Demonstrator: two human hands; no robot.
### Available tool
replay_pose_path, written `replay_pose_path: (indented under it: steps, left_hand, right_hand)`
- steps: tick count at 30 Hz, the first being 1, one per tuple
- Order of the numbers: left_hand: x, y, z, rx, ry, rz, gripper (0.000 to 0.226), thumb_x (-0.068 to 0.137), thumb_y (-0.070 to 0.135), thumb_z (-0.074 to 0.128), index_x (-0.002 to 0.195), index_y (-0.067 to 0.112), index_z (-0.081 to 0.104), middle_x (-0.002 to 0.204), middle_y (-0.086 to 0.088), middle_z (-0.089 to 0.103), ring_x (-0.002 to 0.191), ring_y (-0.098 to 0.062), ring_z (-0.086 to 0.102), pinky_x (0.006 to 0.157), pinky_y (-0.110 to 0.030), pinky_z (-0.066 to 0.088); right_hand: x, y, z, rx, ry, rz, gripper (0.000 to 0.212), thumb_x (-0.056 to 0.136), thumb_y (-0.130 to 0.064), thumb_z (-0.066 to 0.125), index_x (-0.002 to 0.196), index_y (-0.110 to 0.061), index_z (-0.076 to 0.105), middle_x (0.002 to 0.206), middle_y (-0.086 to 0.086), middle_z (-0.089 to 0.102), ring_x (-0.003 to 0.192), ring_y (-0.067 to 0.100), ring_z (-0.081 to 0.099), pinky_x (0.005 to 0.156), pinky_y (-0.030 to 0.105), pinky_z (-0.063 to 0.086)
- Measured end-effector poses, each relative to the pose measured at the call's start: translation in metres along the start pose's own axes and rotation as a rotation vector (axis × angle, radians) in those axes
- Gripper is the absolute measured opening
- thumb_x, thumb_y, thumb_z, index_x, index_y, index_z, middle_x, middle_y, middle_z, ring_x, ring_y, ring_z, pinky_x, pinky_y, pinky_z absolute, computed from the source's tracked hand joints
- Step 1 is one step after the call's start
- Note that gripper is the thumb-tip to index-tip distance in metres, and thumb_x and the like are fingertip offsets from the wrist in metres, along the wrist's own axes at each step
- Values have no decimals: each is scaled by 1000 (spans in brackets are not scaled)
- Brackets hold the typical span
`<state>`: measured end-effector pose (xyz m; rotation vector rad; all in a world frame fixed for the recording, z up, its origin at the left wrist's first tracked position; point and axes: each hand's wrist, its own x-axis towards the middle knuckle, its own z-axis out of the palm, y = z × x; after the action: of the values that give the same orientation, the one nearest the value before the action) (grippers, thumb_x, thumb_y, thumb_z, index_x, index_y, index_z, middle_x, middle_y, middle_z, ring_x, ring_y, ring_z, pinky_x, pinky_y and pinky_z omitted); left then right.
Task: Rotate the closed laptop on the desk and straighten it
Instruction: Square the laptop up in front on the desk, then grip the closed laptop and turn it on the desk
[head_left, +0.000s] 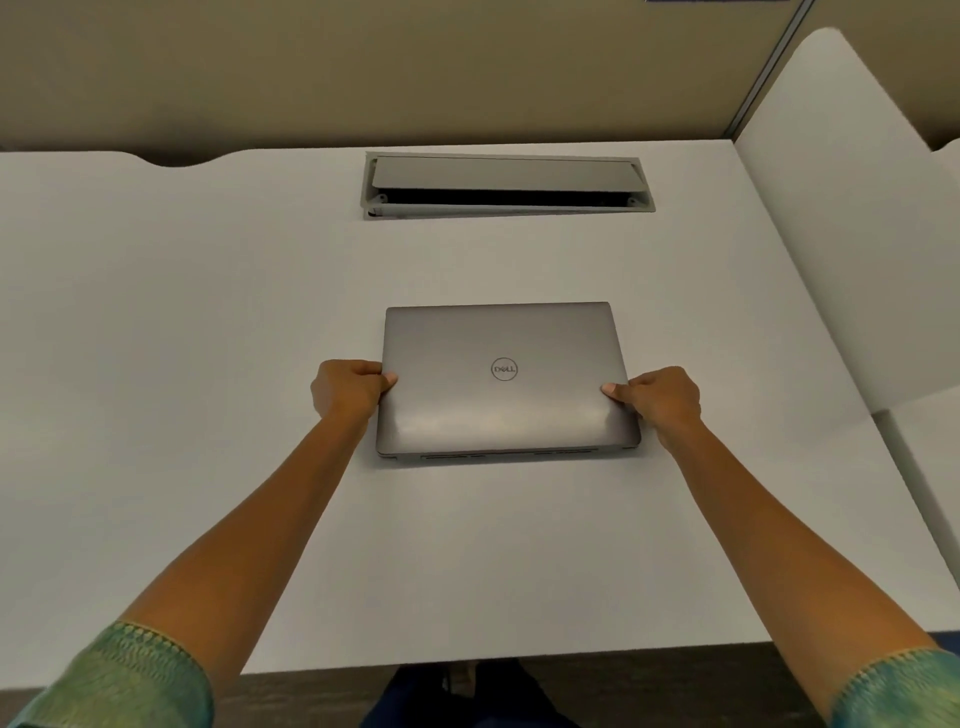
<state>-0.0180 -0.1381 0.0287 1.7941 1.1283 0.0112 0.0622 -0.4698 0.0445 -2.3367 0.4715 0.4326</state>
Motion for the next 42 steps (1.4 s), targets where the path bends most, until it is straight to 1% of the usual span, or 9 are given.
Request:
replay_pose_path:
  steps: [6, 11, 15, 18, 22, 24, 34, 38, 42]
  left_hand:
    - [-6, 2, -2, 221, 15, 145, 35, 75, 27, 77, 107, 13, 74, 110, -9, 74, 100, -27, 68, 91, -36, 53]
    - [2, 16, -8, 420, 27, 413, 45, 88, 34, 62, 129, 14, 59, 128, -6, 66, 115, -28, 62, 97, -40, 48]
    - [18, 45, 8, 427, -76, 647, 41, 93, 29, 53, 131, 16, 57, 134, -6, 62, 122, -26, 58, 103, -36, 43]
    - [30, 74, 32, 543, -221, 744, 44, 95, 31, 51, 136, 15, 53, 141, -8, 56, 130, -28, 52, 109, -38, 39]
    - [38, 101, 63, 712, -379, 761, 47, 96, 33, 50, 139, 14, 50, 144, -11, 52, 132, -32, 48, 111, -42, 36]
    - [39, 104, 74, 738, -419, 748, 44, 96, 32, 51, 136, 14, 53, 139, -11, 57, 126, -32, 53, 108, -41, 38]
    - [44, 108, 83, 709, -464, 669, 34, 89, 16, 65, 122, 12, 66, 128, -10, 66, 118, -28, 59, 103, -33, 43]
    - [43, 110, 82, 712, -476, 647, 37, 88, 14, 65, 125, 12, 64, 125, -11, 68, 114, -26, 62, 101, -32, 45]
    - [45, 102, 68, 718, -470, 623, 34, 89, 12, 62, 123, 14, 65, 121, -12, 69, 110, -27, 64, 93, -31, 48]
  right_hand:
    - [-13, -1, 2, 71, 40, 1, 42, 75, -33, 77, 87, 7, 73, 93, 21, 73, 94, 35, 67, 82, 38, 51]
    - [-49, 11, 6, 440, 168, 129, 44, 85, -27, 69, 124, -9, 61, 122, 8, 62, 109, 21, 57, 93, 29, 43]
    - [-107, 33, 21, 1074, 28, 455, 27, 89, -5, 61, 116, -2, 62, 107, 7, 62, 96, 16, 60, 98, 29, 50]
    - [-134, 30, 44, 1244, -150, 591, 11, 90, 0, 57, 99, 0, 63, 109, 15, 63, 105, 23, 61, 99, 37, 50]
    - [-137, 6, 68, 1294, -164, 612, 17, 90, 1, 59, 106, 5, 62, 106, 16, 64, 111, 27, 62, 104, 38, 46]
    - [-134, -2, 75, 1308, -148, 597, 8, 90, 0, 60, 96, 2, 64, 105, 16, 65, 112, 28, 62, 104, 37, 47]
    - [-120, -6, 90, 1326, -4, 636, 22, 84, 6, 65, 106, 10, 65, 112, 21, 67, 109, 31, 65, 94, 35, 53]
    - [-115, -6, 92, 1272, 15, 637, 3, 82, 4, 68, 84, 6, 67, 94, 20, 68, 93, 28, 67, 92, 38, 55]
    - [-105, -5, 87, 1218, 38, 599, 6, 80, 2, 72, 78, 3, 66, 86, 15, 68, 88, 26, 67, 89, 38, 56]
